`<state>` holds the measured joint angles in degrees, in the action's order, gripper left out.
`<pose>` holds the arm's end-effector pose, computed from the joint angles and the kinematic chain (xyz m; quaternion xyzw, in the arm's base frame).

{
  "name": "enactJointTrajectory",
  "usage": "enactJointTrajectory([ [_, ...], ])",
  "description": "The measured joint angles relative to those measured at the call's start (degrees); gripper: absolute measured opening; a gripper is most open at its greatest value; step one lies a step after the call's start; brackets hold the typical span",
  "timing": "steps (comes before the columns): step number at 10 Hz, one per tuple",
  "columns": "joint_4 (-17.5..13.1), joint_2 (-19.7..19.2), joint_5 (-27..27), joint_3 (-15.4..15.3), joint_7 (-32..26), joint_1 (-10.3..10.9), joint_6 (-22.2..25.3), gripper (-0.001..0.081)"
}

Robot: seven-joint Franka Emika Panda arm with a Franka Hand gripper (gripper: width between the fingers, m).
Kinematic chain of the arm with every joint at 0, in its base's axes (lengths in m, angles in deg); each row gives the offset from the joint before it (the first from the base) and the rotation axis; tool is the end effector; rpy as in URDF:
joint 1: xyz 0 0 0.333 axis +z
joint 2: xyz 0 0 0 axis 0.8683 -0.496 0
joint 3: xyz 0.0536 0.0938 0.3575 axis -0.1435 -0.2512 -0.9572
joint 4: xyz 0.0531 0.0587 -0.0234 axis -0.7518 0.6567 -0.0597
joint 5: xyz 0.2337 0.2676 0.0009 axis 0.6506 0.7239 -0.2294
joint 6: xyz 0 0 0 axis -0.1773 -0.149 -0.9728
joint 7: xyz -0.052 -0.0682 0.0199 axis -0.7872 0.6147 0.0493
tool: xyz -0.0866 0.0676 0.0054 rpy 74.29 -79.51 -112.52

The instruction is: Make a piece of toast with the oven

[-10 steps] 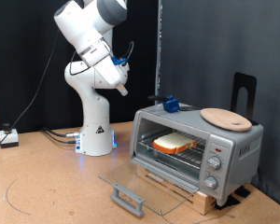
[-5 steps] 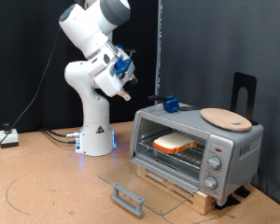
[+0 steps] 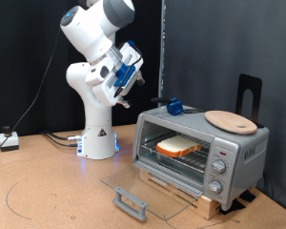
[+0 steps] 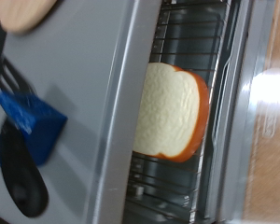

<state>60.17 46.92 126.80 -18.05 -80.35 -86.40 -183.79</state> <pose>0.2970 -0.0341 0.5003 -0.9205 0.1718 0.0483 0.3477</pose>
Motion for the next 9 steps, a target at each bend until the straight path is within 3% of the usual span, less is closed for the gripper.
enactJointTrajectory([
  [1,-1.8,-2.5,-0.5,0.2,3.6,-1.0,0.8,0.0807],
  [3,-4.9,-7.2,-1.9,0.8,4.5,-2.4,1.2,0.0807],
  [6,-4.9,-8.3,-2.2,1.8,1.7,-2.4,3.8,0.0807],
  [9,-7.3,-14.8,-4.6,4.0,0.6,-3.7,4.4,0.0807],
])
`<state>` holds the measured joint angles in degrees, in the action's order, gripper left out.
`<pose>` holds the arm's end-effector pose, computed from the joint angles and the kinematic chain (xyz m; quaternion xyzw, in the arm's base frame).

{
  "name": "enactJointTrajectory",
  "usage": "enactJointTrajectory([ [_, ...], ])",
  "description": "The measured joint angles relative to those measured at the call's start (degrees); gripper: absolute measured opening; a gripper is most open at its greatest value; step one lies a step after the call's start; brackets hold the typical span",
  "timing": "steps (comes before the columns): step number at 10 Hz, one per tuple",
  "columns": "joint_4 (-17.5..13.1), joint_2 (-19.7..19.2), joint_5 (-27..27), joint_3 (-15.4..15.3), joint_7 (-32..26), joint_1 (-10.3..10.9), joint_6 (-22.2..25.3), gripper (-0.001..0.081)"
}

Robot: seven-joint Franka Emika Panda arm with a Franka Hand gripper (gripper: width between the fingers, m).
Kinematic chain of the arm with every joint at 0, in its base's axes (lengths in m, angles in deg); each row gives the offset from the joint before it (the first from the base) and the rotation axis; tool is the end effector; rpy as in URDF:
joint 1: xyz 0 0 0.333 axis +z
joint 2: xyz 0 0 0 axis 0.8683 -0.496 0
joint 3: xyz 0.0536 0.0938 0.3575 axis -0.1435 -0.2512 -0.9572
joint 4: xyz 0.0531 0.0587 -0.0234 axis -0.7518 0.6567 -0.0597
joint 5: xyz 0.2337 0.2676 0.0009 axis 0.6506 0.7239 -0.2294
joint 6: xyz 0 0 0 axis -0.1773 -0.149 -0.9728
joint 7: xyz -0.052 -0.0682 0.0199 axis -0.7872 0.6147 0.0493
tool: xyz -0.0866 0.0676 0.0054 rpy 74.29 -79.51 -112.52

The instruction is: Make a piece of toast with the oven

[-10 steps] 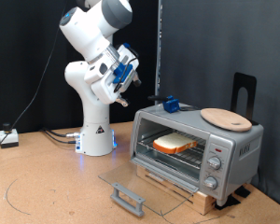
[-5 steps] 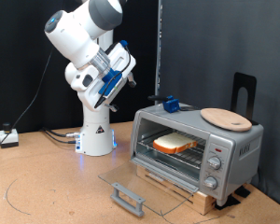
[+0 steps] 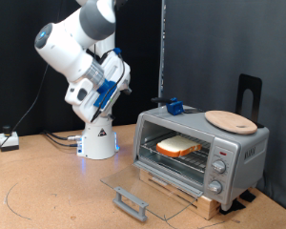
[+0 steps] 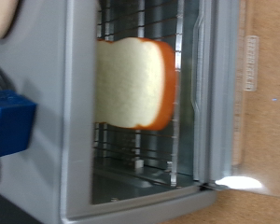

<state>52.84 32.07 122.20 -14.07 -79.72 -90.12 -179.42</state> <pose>0.3357 -0.1037 0.4655 -0.8935 0.2242 0.1287 0.3673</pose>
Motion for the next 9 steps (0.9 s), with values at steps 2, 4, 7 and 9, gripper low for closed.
enactJointTrajectory([
  [2,-1.8,-3.7,-2.0,1.1,-2.3,-1.2,-1.3,0.0807],
  [4,-3.9,-7.2,-4.8,2.4,-5.3,-2.3,-2.2,0.0807],
  [7,-5.6,-11.4,-7.4,3.2,-5.0,-3.6,-8.1,0.0807],
  [9,-6.0,-11.8,-8.5,3.2,-7.7,-3.6,-4.9,0.0807],
])
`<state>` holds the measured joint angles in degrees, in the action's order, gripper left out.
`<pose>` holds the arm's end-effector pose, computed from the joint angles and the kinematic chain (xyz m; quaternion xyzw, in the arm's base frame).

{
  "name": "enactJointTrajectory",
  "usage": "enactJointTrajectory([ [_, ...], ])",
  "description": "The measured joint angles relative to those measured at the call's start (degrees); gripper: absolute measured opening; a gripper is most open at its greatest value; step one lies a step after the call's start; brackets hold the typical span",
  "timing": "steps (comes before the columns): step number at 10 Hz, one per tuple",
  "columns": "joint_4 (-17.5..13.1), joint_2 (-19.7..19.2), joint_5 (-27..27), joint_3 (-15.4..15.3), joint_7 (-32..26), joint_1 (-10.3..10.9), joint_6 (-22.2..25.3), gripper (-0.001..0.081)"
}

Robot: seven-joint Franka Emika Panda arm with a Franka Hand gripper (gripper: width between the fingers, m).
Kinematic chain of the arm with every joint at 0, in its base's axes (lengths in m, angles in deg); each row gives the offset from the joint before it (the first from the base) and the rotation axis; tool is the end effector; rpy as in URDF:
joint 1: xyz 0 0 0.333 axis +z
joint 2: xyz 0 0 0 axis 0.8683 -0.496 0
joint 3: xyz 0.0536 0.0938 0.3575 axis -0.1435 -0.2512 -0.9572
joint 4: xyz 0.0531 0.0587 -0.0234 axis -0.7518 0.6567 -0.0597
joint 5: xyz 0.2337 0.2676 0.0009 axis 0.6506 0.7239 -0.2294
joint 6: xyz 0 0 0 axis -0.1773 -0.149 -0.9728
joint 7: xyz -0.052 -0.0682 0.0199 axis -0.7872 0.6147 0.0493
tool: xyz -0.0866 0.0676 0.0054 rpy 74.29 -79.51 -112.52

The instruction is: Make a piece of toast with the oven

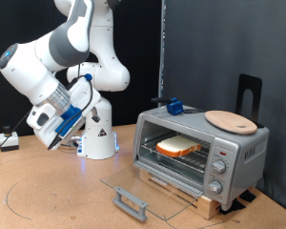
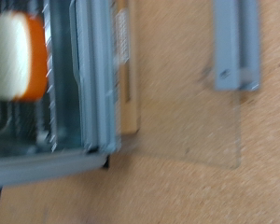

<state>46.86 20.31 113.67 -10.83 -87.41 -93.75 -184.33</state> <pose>0.3577 -0.1904 0.4204 -0.9124 0.2162 0.1260 0.3238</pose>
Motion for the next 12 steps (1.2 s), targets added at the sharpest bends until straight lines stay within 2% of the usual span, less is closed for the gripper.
enactJointTrajectory([
  [1,-0.8,-1.2,-2.0,0.2,0.0,-0.1,2.3,0.0807],
  [3,-3.1,-6.1,-4.2,0.6,5.0,-0.3,3.1,0.0807],
  [6,-6.0,-13.0,-4.2,1.3,8.9,-0.5,0.3,0.0807],
  [7,-6.0,-12.9,-4.2,1.2,8.3,-0.5,0.4,0.0807],
  [9,-6.0,-13.7,-4.4,1.4,2.8,-0.6,1.6,0.0807],
  [12,-5.9,-19.1,-4.6,1.4,0.6,-0.6,-7.0,0.0807],
])
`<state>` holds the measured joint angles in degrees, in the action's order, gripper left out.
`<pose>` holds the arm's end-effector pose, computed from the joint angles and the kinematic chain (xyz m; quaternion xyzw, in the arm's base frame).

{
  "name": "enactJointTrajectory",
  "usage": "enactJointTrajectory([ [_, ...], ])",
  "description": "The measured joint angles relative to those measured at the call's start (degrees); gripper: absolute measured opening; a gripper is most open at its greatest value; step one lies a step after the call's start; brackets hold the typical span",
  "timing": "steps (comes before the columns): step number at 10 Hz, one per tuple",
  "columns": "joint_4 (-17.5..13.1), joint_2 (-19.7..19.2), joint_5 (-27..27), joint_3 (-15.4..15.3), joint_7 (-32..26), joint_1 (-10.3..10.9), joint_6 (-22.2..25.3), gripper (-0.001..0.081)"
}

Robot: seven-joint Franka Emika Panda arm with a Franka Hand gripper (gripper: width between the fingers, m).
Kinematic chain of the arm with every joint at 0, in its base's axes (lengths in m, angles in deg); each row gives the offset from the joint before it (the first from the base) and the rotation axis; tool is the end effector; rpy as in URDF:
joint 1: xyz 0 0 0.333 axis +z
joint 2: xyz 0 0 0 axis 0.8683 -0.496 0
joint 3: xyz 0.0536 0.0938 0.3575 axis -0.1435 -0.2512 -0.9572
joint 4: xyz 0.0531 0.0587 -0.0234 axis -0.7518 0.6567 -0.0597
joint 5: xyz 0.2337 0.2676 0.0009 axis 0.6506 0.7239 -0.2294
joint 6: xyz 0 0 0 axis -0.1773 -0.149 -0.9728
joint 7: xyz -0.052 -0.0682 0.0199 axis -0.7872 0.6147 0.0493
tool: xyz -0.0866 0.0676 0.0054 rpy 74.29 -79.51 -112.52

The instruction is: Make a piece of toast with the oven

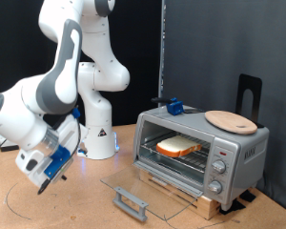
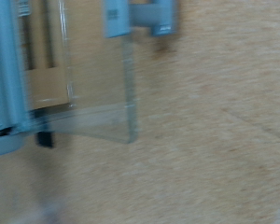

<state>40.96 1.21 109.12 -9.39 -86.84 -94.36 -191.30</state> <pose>0.3905 -0.2472 0.3056 -0.8992 0.2536 0.1963 0.2977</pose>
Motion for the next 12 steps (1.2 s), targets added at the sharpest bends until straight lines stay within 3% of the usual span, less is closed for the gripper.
enactJointTrajectory([
  [2,-1.1,-4.2,0.2,0.1,-0.1,-0.1,-2.6,0.0807],
  [6,-1.9,-8.9,3.2,-1.2,-3.6,-0.2,-0.7,0.0807],
  [12,3.9,-8.8,7.3,-7.3,-4.7,0.7,-0.4,0.0807],
])
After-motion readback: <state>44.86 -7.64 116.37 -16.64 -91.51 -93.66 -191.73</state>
